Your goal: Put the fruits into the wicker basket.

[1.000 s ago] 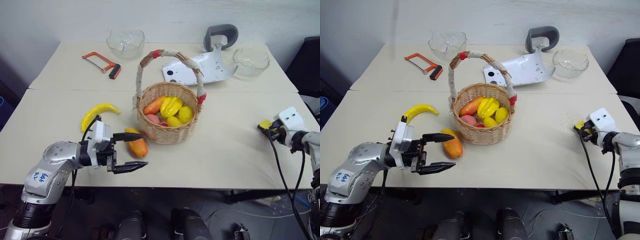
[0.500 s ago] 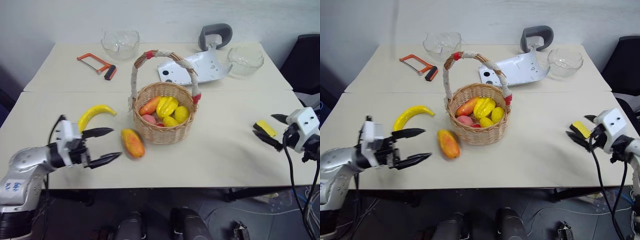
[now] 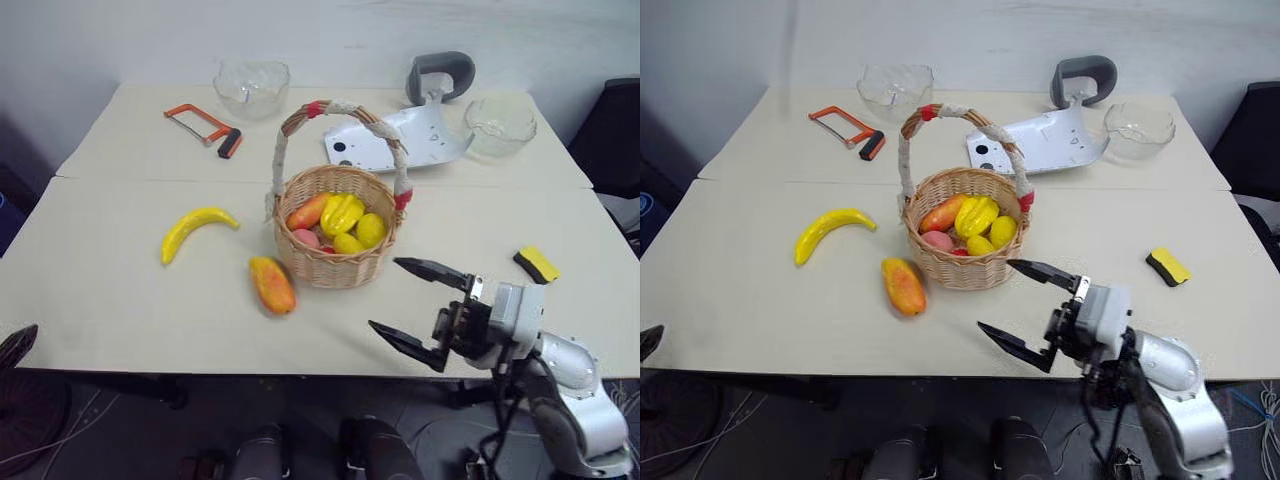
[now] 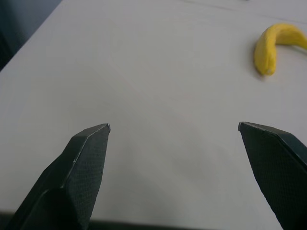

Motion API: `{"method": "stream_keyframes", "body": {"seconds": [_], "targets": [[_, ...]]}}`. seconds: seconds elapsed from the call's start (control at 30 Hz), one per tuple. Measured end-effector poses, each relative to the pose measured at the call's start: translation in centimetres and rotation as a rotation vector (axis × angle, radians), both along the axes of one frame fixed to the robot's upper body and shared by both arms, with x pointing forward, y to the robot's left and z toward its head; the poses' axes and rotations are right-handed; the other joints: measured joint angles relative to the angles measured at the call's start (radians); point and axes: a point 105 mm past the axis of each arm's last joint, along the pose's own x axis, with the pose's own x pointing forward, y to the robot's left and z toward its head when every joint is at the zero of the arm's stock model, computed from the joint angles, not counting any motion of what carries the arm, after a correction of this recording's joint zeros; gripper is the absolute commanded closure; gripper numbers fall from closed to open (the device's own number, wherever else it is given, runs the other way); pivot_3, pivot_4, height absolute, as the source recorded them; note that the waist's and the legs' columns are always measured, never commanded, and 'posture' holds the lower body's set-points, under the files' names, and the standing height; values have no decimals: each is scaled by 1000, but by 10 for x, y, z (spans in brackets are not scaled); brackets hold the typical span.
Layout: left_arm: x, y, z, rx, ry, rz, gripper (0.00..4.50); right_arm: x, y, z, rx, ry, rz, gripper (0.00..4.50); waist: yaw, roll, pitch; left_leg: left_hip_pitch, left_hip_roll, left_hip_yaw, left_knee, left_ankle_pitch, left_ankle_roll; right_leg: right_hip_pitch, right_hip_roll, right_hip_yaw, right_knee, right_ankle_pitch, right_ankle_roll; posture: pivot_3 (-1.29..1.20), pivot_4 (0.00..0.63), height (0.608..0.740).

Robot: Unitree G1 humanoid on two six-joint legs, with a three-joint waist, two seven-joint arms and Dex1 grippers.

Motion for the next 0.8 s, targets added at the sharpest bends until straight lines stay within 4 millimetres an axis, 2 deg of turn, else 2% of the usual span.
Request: {"method": "stream_keyframes", "body": {"seconds": [0.1, 0.2, 0.33, 0.4, 0.47, 0.53, 0.6, 0.7, 0.8], "targets": [[20, -10, 0, -8, -11, -8, 0, 8, -1, -8, 1, 23, -44, 36, 15, -4, -2, -1, 1, 0, -3, 1, -1, -2, 0, 5, -1, 0, 0, 0, 150, 740], [54, -29, 13, -18, -29, -67, 0, 12, 0, -9, 3, 23, -58, 36, 18, -7, -4, -1, 1, 0, -6, 2, -3, -2, -1, 11, -1, 0, 0, 0, 150, 740], [131, -84, 45, 4, 4, -231, 0, 18, 1, -8, -6, -16, -73, 36, 30, -8, -5, -2, 0, 0, -9, 8, -5, 0, 0, 10, 0, 1, 1, 0, 150, 740], [157, -110, 64, 4, -3, -314, 0, 27, -1, -3, 11, -65, -120, 36, 27, -9, -5, -3, 0, 2, -9, 9, -5, 0, 0, 10, 2, 1, 1, 0, 150, 740], [171, -125, 72, 34, 20, -370, 0, 32, -5, -2, 4, -90, -152, 36, 9, -9, -5, -1, 0, 6, -10, 12, -7, -1, 0, 10, 4, 1, 2, 0, 150, 740], [190, -135, 72, 96, 75, -394, 0, 38, -10, -5, -33, -87, -175, 36, -1, -9, -5, 0, 1, 10, -10, 14, -5, -2, 2, 11, 5, 1, 2, 0, 150, 740], [202, -137, 64, 129, 125, -390, 0, 40, -12, -5, -44, -91, -183, 36, -9, -9, -5, 0, 2, 10, -10, 15, -6, -3, 2, 11, 6, 0, 3, 0, 150, 740], [220, -137, 42, 166, 218, -366, 0, 42, -13, -5, -57, -108, -200, 36, -16, -9, -5, -1, 2, 11, -9, 16, -6, -3, 3, 11, 7, 0, 3, 0, 150, 740], [225, -141, 27, 167, 267, -380, 556, 42, -14, -8, -61, -100, -212, 0, -17, -10, -4, -1, 2, 12, -7, 16, -6, -3, 3, 11, 8, 0, 3, 0, 150, 740]]}}
